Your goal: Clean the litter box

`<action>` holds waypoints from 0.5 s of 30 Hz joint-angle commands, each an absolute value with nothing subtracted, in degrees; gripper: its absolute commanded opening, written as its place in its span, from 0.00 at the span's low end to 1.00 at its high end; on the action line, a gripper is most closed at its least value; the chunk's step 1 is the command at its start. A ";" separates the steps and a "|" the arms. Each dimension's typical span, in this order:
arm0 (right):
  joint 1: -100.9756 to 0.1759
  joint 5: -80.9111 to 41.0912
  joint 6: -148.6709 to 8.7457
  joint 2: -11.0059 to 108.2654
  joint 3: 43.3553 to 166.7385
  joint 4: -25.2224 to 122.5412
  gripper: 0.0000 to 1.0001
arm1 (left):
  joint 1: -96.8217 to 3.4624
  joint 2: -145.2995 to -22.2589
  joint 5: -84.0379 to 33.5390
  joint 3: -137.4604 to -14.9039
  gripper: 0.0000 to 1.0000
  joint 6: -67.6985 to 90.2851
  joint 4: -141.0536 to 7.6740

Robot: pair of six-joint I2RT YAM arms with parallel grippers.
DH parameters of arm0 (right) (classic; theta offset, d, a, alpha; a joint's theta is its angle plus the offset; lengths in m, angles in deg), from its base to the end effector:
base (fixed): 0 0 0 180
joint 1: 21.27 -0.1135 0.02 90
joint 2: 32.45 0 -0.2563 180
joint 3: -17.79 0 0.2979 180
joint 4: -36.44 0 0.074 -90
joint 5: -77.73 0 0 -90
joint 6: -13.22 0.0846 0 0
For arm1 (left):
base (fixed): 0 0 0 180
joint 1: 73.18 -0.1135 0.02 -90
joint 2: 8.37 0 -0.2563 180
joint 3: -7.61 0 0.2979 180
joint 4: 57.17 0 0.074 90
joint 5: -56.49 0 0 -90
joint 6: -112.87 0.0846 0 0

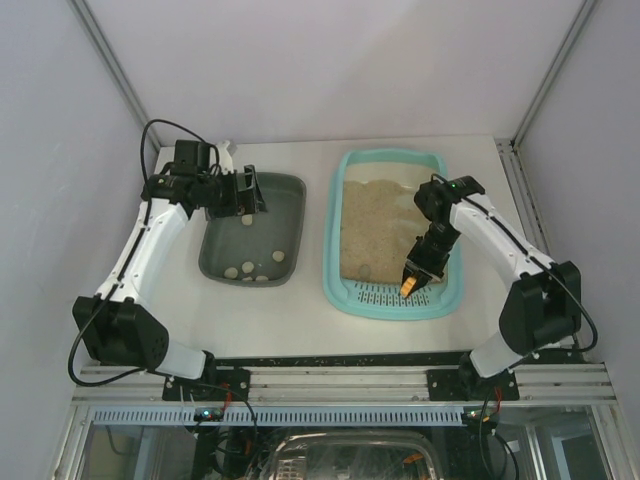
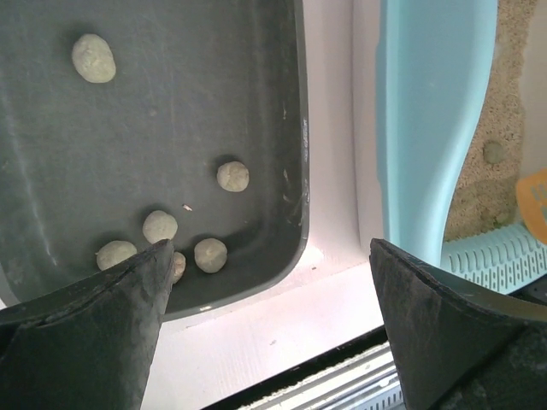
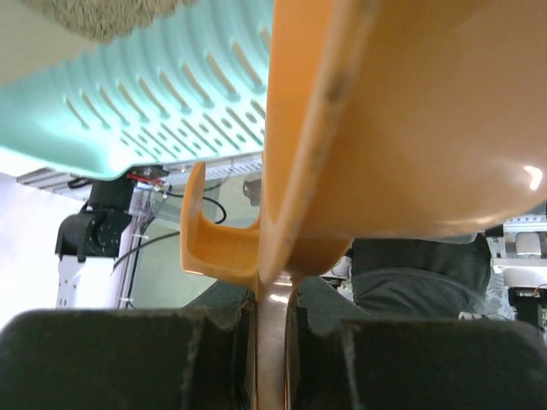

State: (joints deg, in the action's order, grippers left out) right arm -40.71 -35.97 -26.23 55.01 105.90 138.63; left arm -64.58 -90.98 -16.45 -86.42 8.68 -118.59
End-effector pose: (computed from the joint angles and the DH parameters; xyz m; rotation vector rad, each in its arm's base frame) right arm 0.2492 0.1240 0.2245 -0.7865 -2.6099 -0.3105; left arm 0.3706 -0.0812 0.3080 0.0142 2.4655 -0.5390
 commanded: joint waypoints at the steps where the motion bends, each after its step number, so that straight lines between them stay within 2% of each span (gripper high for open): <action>1: -39.82 -33.42 -25.71 60.89 107.32 139.46 0.00 | -64.67 -90.49 -12.84 -85.61 1.00 6.42 -115.16; 7: -39.58 -30.16 -27.67 68.91 113.72 139.55 0.00 | -64.78 -90.58 -13.88 -85.25 1.00 6.29 -114.70; 15: -39.47 -28.75 -29.72 74.28 115.31 139.43 0.00 | -65.58 -92.05 -13.82 -85.46 1.00 6.58 -114.84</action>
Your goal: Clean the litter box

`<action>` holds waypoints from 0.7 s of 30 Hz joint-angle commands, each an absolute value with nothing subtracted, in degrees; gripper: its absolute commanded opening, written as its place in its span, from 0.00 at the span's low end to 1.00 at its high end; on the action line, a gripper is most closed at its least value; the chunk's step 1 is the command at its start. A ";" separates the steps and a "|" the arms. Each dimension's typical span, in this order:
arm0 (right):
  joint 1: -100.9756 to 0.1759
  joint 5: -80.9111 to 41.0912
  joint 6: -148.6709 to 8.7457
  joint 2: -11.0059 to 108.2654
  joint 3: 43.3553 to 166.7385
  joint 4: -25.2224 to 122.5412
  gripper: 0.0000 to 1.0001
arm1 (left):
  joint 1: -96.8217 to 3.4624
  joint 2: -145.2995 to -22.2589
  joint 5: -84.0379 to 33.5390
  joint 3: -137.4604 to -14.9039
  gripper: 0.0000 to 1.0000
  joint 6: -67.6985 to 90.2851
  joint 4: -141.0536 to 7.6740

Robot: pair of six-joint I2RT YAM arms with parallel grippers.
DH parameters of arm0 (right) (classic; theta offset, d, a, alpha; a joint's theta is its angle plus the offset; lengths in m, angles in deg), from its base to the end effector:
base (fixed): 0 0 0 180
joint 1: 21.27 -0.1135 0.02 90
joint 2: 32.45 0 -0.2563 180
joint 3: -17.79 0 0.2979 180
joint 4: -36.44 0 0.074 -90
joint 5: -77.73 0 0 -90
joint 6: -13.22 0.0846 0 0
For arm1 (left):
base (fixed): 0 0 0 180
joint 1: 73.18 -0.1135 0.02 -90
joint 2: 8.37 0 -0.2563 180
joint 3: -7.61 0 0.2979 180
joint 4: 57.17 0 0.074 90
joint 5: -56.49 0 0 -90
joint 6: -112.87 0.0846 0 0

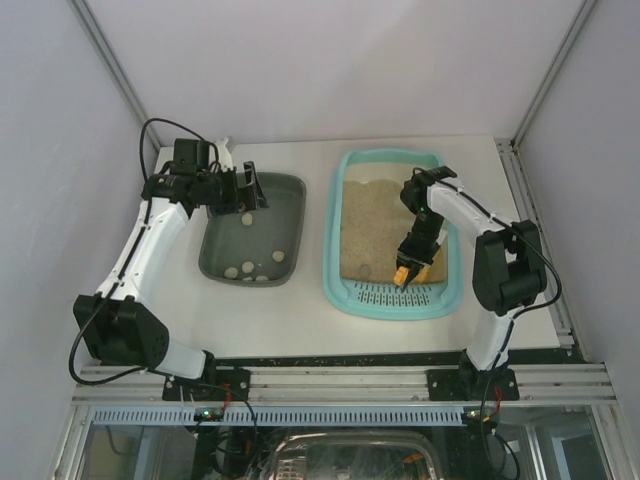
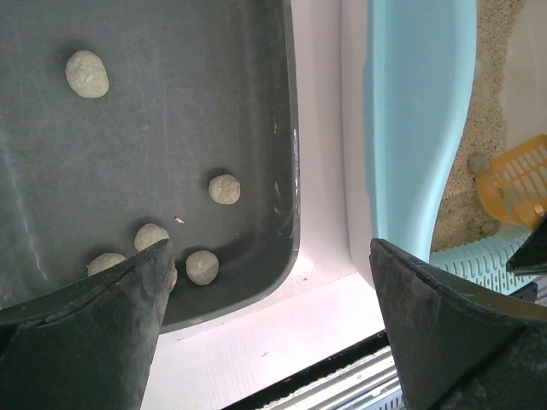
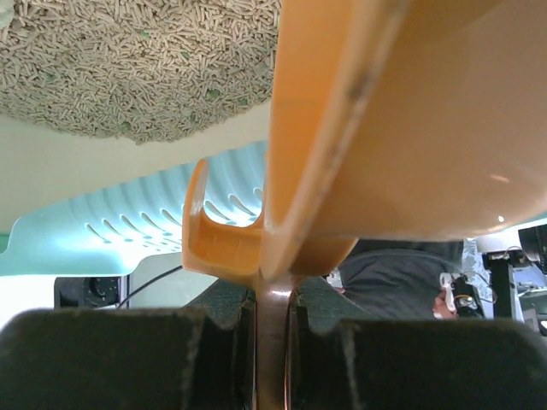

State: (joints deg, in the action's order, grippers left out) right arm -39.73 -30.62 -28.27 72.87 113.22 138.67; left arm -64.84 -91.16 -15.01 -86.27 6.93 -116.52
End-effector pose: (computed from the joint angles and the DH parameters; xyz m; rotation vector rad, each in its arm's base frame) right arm 0.2980 0.1276 0.1666 -0.7666 -2.5336 -0.0711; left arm 0.3749 -0.0821 0.3100 -0.0105 2.4380 -0.5825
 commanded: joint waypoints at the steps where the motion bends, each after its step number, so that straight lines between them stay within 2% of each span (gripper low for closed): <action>1: -39.59 -28.45 -29.98 75.16 116.26 139.45 0.00 | -65.69 -92.43 -13.76 -85.63 1.00 6.61 -114.79; 12: -41.75 -27.17 -31.46 87.57 141.72 139.59 0.00 | -68.21 -98.27 -12.44 -89.07 1.00 6.13 -115.37; 17: -42.14 -33.11 -32.81 85.22 142.23 137.89 0.00 | -71.11 -100.44 -11.19 -90.65 1.00 5.93 -115.78; 21: -41.71 -30.23 -35.50 80.88 139.45 138.89 0.00 | -71.88 -101.44 -10.92 -91.80 1.00 6.46 -116.61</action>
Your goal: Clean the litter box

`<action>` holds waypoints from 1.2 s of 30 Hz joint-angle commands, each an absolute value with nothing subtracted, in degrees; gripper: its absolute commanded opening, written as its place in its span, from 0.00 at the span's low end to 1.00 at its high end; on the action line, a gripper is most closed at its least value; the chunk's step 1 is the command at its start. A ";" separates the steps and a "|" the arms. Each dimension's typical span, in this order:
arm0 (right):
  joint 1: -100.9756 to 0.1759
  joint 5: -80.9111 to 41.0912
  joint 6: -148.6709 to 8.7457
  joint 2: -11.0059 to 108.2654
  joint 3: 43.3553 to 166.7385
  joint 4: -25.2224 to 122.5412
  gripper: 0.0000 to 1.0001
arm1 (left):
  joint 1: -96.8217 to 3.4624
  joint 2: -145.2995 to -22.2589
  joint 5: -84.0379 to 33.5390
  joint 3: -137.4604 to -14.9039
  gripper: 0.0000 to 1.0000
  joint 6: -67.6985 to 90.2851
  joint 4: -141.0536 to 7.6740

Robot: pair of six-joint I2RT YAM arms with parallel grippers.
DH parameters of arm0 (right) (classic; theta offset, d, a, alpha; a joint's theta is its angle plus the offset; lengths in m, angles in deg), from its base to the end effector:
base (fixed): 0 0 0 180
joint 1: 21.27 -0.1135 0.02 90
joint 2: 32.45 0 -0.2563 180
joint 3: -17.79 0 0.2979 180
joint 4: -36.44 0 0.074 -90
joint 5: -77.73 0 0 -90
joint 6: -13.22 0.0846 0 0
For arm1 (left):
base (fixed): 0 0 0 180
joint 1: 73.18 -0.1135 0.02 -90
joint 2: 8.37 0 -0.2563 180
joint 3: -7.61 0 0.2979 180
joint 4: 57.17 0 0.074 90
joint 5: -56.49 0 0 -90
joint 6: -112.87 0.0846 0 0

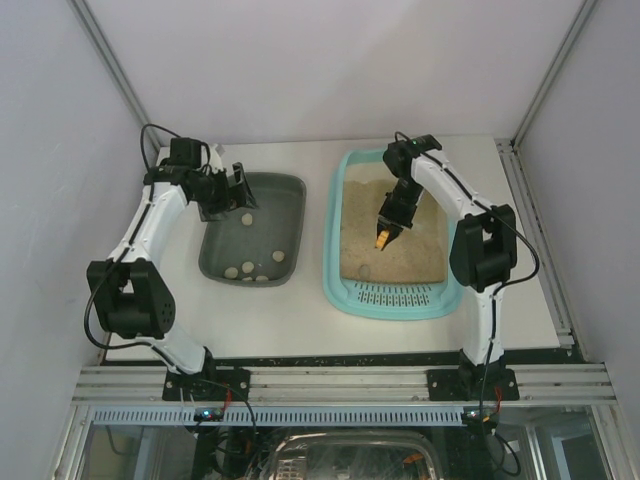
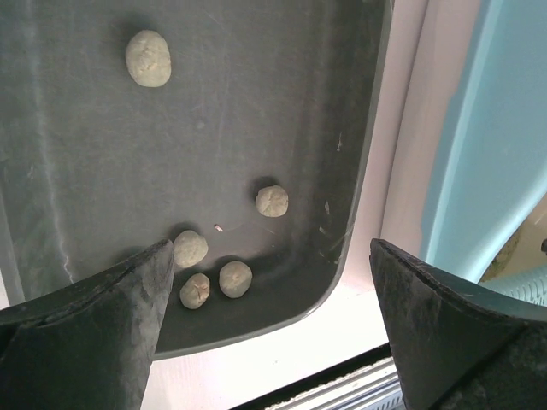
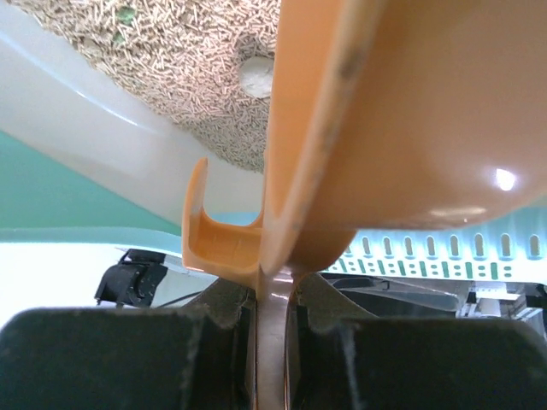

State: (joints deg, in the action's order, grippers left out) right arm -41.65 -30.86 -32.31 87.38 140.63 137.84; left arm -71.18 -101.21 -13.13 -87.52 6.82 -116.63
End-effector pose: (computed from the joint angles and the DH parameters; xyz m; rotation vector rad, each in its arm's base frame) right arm 0.3866 0.1724 0.1989 -0.6242 -2.7625 -0.2799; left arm 0.4122 -0.0439 0.2526 -0.1795 2.5704 -0.5757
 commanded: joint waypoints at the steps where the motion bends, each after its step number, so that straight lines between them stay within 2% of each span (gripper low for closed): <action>1: -41.13 -28.66 -36.20 79.71 137.44 138.75 0.00 | -71.86 -101.45 -10.92 -91.75 1.00 6.52 -116.49; 8: -39.04 -27.77 -44.49 76.40 125.80 130.70 0.00 | -71.86 -100.76 -12.69 -90.52 1.00 6.43 -114.97; 17: -40.55 -19.25 -51.39 77.93 123.11 120.66 0.00 | -71.86 -99.01 -15.65 -87.60 1.00 9.55 -113.33; 25: -42.39 -16.85 -53.33 78.76 116.37 109.94 0.00 | -71.53 -98.50 -19.54 -88.75 1.00 13.27 -112.47; 36: -41.75 -17.52 -56.25 80.44 113.79 100.81 0.00 | -71.30 -99.43 -20.90 -91.04 1.00 15.28 -114.27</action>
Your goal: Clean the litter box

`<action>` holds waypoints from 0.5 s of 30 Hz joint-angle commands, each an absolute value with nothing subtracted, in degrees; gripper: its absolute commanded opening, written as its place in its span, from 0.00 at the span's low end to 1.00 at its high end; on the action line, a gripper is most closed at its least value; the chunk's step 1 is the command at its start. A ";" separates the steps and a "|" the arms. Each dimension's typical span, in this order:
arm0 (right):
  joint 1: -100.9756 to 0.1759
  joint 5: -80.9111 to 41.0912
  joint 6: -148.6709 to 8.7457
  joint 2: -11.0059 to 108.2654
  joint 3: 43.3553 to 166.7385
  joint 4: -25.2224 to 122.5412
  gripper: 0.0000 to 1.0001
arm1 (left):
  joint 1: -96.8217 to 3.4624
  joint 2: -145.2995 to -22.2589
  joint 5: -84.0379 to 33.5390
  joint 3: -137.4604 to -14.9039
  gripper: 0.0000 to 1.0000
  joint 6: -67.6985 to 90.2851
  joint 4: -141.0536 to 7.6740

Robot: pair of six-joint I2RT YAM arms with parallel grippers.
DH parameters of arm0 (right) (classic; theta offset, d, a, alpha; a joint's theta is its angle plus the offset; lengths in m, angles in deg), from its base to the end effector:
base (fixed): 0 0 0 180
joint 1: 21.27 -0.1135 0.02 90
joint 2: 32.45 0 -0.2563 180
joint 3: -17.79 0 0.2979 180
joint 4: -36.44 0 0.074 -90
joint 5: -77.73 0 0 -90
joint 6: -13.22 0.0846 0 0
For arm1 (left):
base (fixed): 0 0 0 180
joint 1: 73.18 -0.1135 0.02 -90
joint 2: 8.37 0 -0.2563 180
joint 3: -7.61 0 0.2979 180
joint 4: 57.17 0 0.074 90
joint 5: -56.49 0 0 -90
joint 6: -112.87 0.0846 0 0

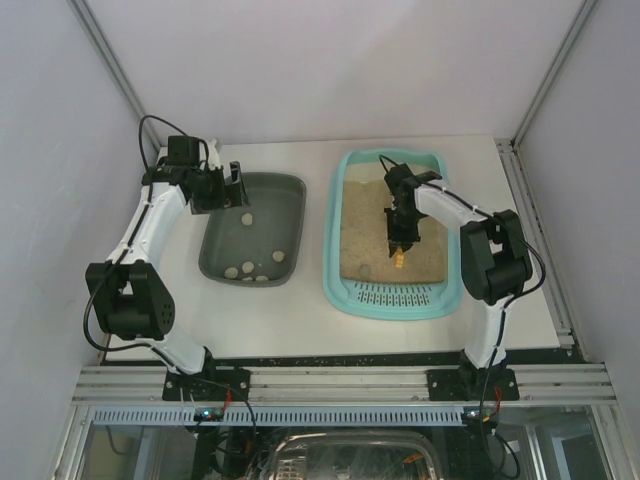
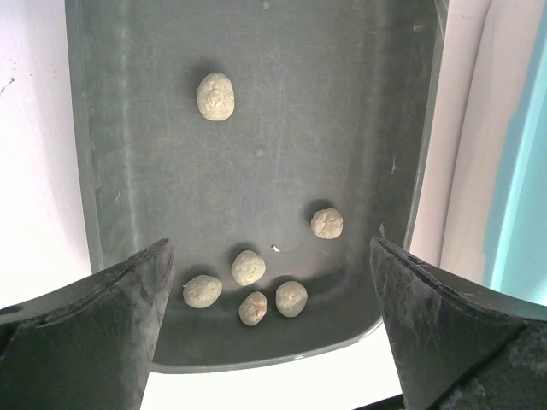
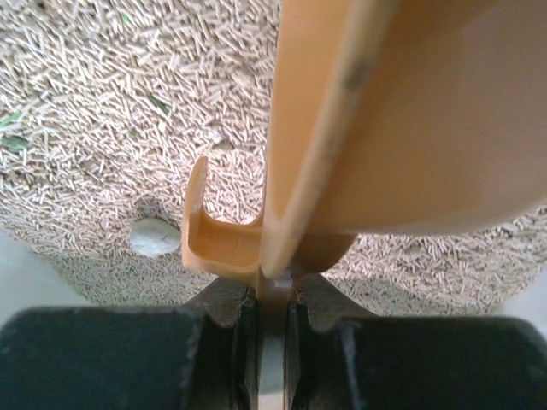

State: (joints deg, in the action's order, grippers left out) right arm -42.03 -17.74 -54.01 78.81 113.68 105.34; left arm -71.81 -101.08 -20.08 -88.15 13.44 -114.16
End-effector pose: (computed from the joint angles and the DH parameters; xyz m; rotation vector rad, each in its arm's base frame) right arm 0.3861 0.1550 0.1160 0.0466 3.0778 0.1937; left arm 0.4210 -0.0297 0.2590 -0.0805 2.5129 -0.3714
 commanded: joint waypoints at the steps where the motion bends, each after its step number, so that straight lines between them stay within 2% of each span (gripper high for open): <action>1: -41.59 -17.54 -56.29 80.82 113.72 100.27 0.00 | -71.26 -99.27 -21.52 -90.88 1.00 15.43 -114.35; 6: -41.47 -20.27 -56.01 82.63 113.97 96.99 0.00 | -70.94 -97.51 -24.13 -90.57 1.00 16.22 -111.20; 15: -43.39 -36.22 -50.86 80.97 110.18 88.96 0.00 | -70.46 -98.59 -25.85 -94.81 1.00 17.77 -110.00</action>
